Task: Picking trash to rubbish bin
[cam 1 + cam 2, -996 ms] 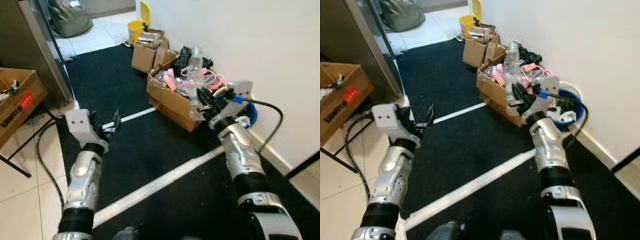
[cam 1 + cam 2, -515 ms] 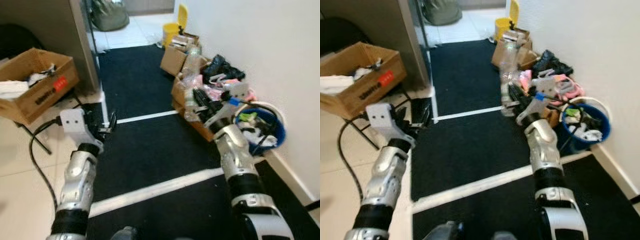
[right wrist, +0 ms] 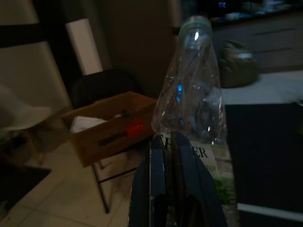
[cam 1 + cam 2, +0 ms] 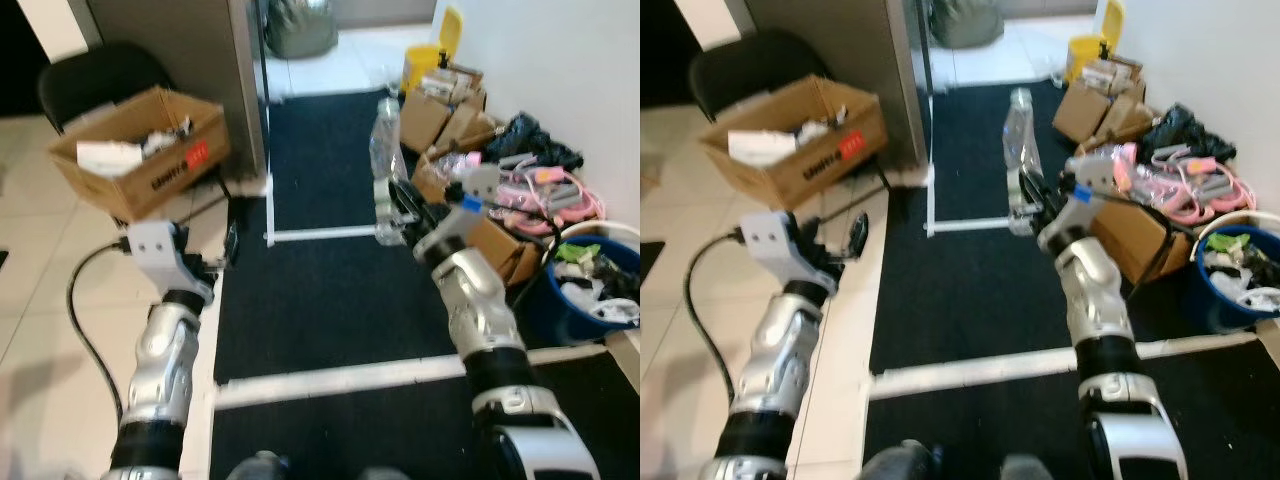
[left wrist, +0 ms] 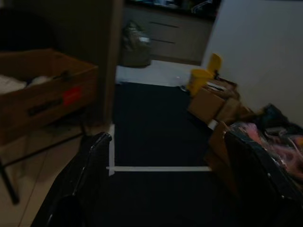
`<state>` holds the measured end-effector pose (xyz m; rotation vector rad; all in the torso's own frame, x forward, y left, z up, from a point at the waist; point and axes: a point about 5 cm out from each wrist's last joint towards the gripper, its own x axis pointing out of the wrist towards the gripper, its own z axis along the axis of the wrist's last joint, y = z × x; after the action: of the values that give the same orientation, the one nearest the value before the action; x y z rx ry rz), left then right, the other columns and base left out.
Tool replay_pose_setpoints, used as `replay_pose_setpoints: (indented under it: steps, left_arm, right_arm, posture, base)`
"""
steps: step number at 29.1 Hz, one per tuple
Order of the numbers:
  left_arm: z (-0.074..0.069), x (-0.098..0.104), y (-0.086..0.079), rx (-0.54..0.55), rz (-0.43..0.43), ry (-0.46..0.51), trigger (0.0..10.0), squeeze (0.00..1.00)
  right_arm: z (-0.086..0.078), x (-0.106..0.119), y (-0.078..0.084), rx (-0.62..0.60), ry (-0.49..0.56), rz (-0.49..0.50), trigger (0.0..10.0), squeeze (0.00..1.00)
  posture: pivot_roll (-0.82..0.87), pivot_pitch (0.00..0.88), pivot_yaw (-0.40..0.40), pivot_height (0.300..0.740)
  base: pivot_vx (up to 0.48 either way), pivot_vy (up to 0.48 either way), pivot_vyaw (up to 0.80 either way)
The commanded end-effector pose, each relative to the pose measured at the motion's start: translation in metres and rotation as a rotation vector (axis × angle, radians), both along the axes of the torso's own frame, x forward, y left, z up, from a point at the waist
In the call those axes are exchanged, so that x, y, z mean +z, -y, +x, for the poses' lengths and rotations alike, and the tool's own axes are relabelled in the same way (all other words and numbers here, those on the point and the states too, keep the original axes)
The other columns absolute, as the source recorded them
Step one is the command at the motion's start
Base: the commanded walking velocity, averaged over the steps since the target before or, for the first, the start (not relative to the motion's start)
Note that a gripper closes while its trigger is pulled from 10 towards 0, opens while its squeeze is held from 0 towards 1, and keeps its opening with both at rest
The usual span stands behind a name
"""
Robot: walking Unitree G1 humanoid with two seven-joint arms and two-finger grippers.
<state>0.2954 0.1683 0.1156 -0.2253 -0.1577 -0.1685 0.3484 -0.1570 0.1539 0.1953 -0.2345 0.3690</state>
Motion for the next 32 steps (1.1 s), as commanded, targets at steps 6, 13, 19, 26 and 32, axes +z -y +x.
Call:
replay_pose_setpoints:
  steps: [6, 13, 19, 26, 32]
  left_arm:
    - [-0.0024, -0.0015, 0.0012, -0.045, -0.001, 0.005, 10.0, 0.00]
    - [-0.0023, -0.0014, 0.0022, -0.054, -0.002, 0.006, 10.0, 0.00]
    - [-0.0022, -0.0022, 0.0032, -0.065, -0.001, 0.005, 10.0, 0.00]
    - [-0.0025, -0.0031, 0.0035, -0.072, 0.000, 0.004, 10.0, 0.00]
    - [-0.0024, -0.0027, 0.0034, -0.074, 0.000, 0.004, 10.0, 0.00]
  right_arm:
    - [0.0012, -0.0010, 0.0008, -0.009, -0.017, -0.025, 10.0, 0.00]
    - [0.0016, -0.0011, 0.0008, -0.011, -0.018, -0.034, 10.0, 0.00]
    - [0.0016, -0.0010, -0.0005, 0.003, -0.017, -0.042, 10.0, 0.00]
    - [0.0010, -0.0012, -0.0012, 0.010, -0.013, -0.047, 10.0, 0.00]
    - [0.0011, -0.0007, -0.0014, 0.008, -0.010, -0.043, 10.0, 0.00]
  posture:
    - [-0.04, 0.000, -0.016, 0.740]
    - [-0.04, 0.000, -0.019, 0.740]
    - [-0.04, 0.000, -0.019, 0.740]
    - [-0.04, 0.000, -0.021, 0.740]
    - [-0.04, 0.000, -0.020, 0.740]
  base:
    - [0.446, 0.000, 0.00]
    - [0.480, 0.000, 0.00]
    - [0.480, 0.000, 0.07]
    - [0.480, 0.000, 0.70]
    - [0.480, 0.000, 0.57]
